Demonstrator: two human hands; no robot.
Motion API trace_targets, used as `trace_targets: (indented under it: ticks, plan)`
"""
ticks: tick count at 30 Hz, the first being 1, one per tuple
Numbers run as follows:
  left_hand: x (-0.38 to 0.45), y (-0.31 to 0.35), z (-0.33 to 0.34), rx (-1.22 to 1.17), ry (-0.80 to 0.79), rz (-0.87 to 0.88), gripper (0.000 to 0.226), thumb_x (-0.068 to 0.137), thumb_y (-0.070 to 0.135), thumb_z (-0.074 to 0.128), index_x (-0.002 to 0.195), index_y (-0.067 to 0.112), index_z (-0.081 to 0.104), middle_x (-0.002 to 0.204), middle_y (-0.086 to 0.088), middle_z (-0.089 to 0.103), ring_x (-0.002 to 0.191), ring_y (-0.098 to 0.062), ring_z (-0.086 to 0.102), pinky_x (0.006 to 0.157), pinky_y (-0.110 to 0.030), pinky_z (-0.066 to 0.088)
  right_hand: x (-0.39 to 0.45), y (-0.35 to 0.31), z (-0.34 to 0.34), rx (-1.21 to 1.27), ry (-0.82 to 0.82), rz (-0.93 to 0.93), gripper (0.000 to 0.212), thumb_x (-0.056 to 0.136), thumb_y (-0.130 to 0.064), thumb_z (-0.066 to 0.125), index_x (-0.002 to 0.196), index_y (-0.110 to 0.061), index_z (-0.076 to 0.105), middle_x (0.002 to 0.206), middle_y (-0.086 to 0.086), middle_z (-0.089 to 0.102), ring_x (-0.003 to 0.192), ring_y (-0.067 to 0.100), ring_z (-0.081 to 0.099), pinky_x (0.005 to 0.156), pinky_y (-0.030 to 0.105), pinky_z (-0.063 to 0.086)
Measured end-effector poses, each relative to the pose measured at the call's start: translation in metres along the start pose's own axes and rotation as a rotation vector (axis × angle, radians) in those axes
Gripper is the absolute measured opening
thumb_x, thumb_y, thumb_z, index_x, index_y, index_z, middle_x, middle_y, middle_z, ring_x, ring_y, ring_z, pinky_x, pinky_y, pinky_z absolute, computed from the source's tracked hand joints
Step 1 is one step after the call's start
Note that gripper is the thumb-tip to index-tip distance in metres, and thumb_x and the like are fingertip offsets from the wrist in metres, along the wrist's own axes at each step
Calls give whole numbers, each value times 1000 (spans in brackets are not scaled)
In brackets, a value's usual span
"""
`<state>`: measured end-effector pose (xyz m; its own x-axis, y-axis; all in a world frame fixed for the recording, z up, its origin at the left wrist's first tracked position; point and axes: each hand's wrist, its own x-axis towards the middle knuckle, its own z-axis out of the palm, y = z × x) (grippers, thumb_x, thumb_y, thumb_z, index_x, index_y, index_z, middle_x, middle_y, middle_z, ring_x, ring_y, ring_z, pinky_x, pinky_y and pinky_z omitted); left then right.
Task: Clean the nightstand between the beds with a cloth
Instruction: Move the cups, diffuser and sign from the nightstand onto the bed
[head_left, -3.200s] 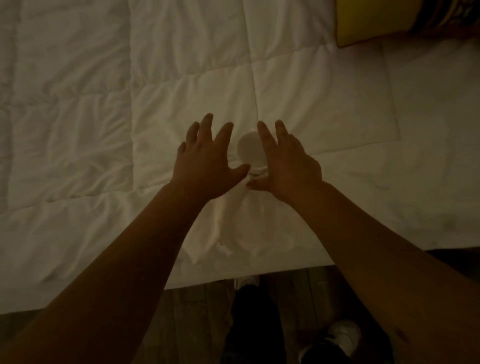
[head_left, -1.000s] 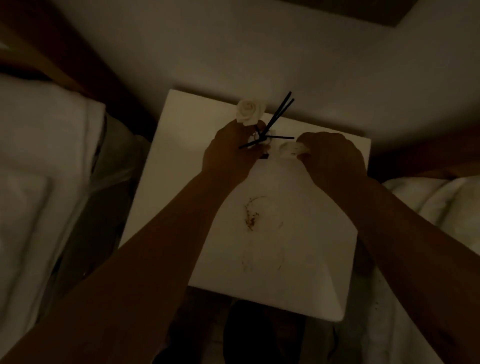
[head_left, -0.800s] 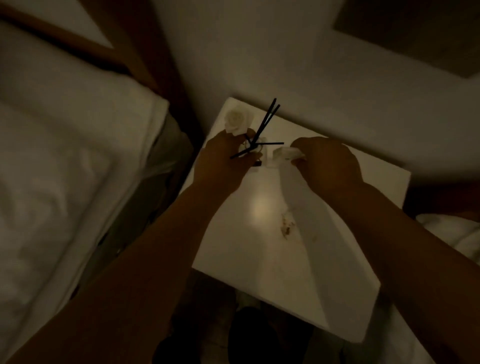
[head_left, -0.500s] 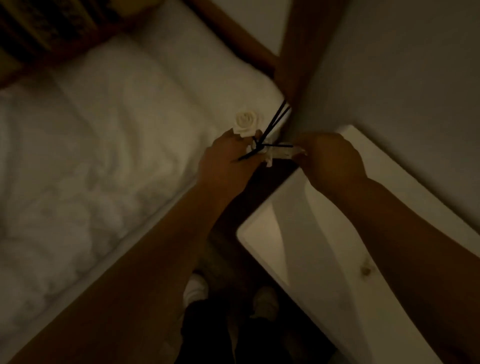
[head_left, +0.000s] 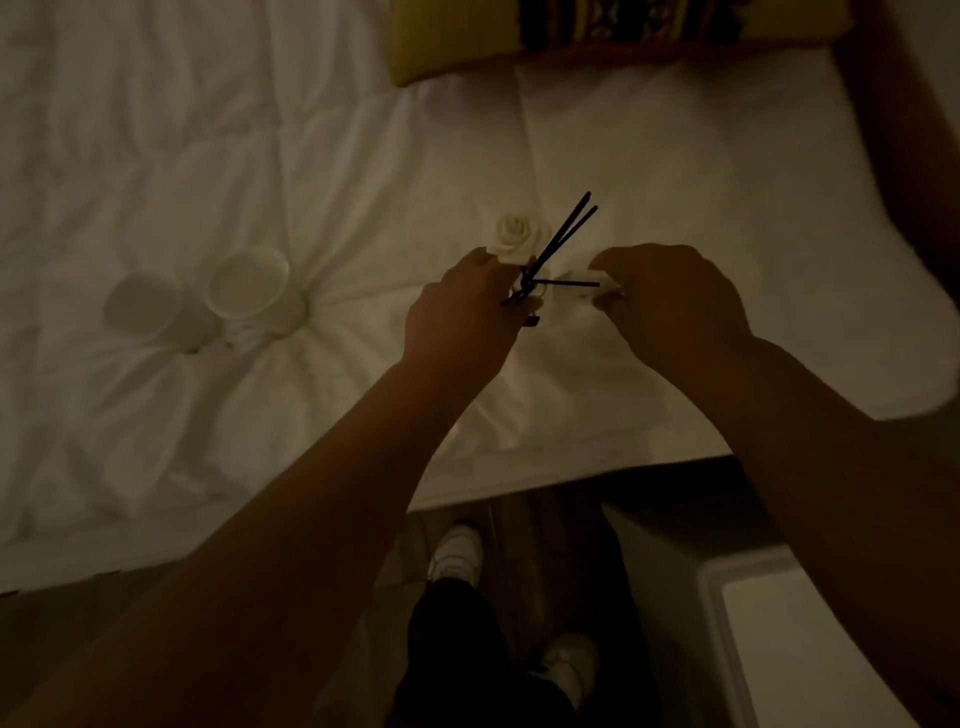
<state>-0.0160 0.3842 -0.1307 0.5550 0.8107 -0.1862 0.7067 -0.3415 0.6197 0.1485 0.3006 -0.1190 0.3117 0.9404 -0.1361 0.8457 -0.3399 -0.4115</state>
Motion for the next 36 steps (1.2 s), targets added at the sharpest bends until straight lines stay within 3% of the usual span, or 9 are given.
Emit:
trace_targets:
  ticks: [6,9,15,20,24,27,32,36]
  plan:
    - [5,-62,-28,107,56,-79,31,91,35,61,119,23,58,113,3,62,88,-20,68,76,-45,55,49,-54,37,-99,-59,-111,13,91,-16,56,94,-18,68,90,7,67,76,24,57,60,32,44]
    - [9,-88,-37,72,79,-114,27,91,33,60,116,23,59,110,3,63,88,-20,68,75,-45,56,67,-73,56,-149,-91,-140,15,92,-16,53,97,-18,68,92,6,65,74,18,48,58,29,37]
    - [17,-125,-44,0,171,-139,29,89,27,61,117,25,63,114,0,63,95,-21,65,79,-43,54,94,-89,84,-252,-157,-139,19,90,-10,51,97,-16,68,93,7,63,76,19,49,53,27,28]
    - [20,-143,-38,-35,155,-168,28,89,31,58,116,29,64,113,6,63,97,-16,62,78,-38,54,102,-89,97,-266,-206,-124,19,89,-7,49,97,-11,65,92,11,63,74,20,46,56,29,32]
    - [21,-148,-36,12,129,-190,29,89,36,55,118,37,60,116,10,60,100,-15,60,73,-32,50,99,-91,100,-289,-207,-126,14,89,-8,50,97,-10,61,93,13,61,85,29,53,59,31,31]
    - [18,-147,-36,25,153,-153,34,88,37,58,122,31,60,117,3,59,102,-21,60,78,-38,52,95,-94,97,-297,-230,-103,16,90,-9,50,102,-11,61,96,12,62,88,30,55,60,31,35]
    - [15,-147,-39,17,143,-162,51,85,41,64,133,28,50,128,1,55,108,-22,59,79,-31,47,87,-103,83,-301,-239,-93,23,89,-14,54,110,-12,60,106,12,61,102,33,55,79,37,41]
    - [-7,-142,-54,51,80,-224,72,84,49,66,144,23,35,142,-3,46,121,-25,52,84,-38,46,68,-110,62,-272,-271,-83,47,90,-19,59,135,-15,46,129,11,51,122,30,43,102,45,35]
